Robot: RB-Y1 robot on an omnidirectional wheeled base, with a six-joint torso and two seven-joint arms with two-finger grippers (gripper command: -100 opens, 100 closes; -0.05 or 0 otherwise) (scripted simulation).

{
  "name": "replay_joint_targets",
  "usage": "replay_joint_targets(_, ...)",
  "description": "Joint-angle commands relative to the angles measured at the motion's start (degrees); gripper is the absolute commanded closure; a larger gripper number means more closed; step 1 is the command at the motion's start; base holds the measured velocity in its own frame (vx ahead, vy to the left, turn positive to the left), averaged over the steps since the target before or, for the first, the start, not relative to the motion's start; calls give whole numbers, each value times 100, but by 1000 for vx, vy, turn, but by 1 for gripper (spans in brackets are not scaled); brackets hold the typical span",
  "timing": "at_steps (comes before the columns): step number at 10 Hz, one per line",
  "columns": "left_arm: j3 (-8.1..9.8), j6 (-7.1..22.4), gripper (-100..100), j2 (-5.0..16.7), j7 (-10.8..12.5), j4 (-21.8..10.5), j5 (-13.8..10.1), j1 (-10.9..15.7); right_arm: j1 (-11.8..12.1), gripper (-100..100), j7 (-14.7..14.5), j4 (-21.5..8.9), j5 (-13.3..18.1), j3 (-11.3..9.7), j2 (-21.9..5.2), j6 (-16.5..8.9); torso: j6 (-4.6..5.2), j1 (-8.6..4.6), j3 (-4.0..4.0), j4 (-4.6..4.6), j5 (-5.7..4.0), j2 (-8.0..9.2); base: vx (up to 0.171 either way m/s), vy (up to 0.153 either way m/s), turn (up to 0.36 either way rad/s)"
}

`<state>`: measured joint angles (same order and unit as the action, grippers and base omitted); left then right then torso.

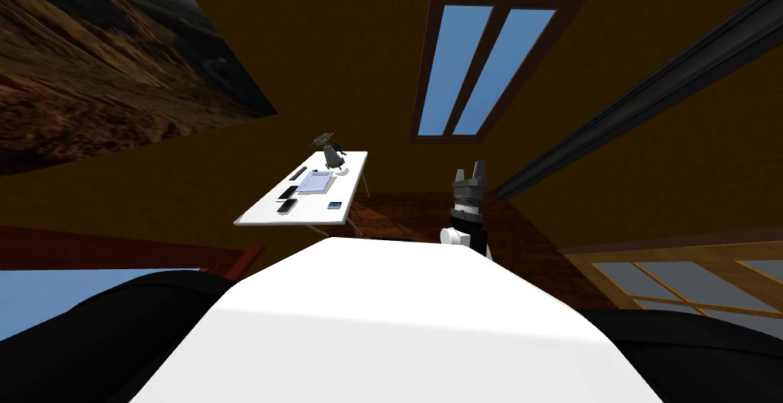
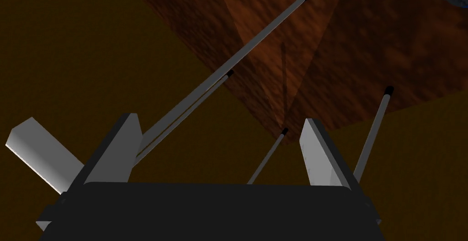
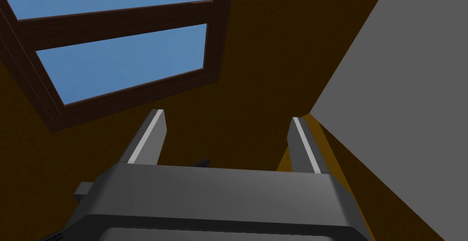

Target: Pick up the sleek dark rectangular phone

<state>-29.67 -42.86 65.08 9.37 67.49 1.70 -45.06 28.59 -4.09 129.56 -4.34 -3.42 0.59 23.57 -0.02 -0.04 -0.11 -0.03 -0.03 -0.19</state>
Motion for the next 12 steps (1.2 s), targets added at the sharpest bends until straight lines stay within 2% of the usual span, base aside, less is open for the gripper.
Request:
replay_joint_targets(1,-71,-110,-100,23,29,-286,30,102,0,0,0,0,0,0,0,0,0,0,0,0,0,0,22,3,13)
replay_joint_targets(2,-71,-110,-100,23,29,-348,30,102,0,0,0,0,0,0,0,0,-1,4,6,2,2,11,-1,5,12)
replay_joint_targets(3,-226,-171,-100,309,36,-527,26,90,-1,0,0,0,0,0,0,0,-1,5,12,5,3,21,32,-8,-104)
replay_joint_targets(4,-226,-171,-100,309,36,-663,26,90,-1,0,0,0,0,0,0,0,3,4,8,4,2,13,44,-6,-93)
replay_joint_targets(5,-375,-229,-100,513,42,-898,18,88,0,0,0,0,0,0,0,0,0,3,6,3,2,10,75,-11,-134)
replay_joint_targets(6,-375,-229,-100,582,42,-963,18,88,0,0,0,0,0,0,0,0,3,3,0,1,1,-2,67,-2,-52)
replay_joint_targets(7,-519,-284,-100,762,47,-1245,7,95,0,0,0,0,0,0,0,0,0,3,-1,0,1,-2,65,8,-104)
replay_joint_targets(8,-519,-284,-100,839,47,-1245,7,95,0,0,0,0,0,0,0,0,2,7,-1,0,2,-2,57,13,-67)
replay_joint_targets(9,-655,-335,-100,1079,52,-1404,-8,112,0,0,0,0,0,0,0,0,0,7,0,0,2,0,90,2,-111)
replay_joint_targets(10,-655,-335,-100,1079,52,-1508,-8,112,0,0,0,0,0,0,0,0,3,6,-5,-1,2,-10,76,4,-72)
replay_joint_targets(11,-782,-382,-100,1299,56,-1739,-25,138,0,0,0,0,0,0,0,0,-1,5,-4,-1,3,-6,73,16,-108)
replay_joint_targets(12,-782,-382,-100,1299,56,-1751,-25,138,0,0,0,0,0,0,0,0,2,8,-4,-1,2,-6,61,23,-64)
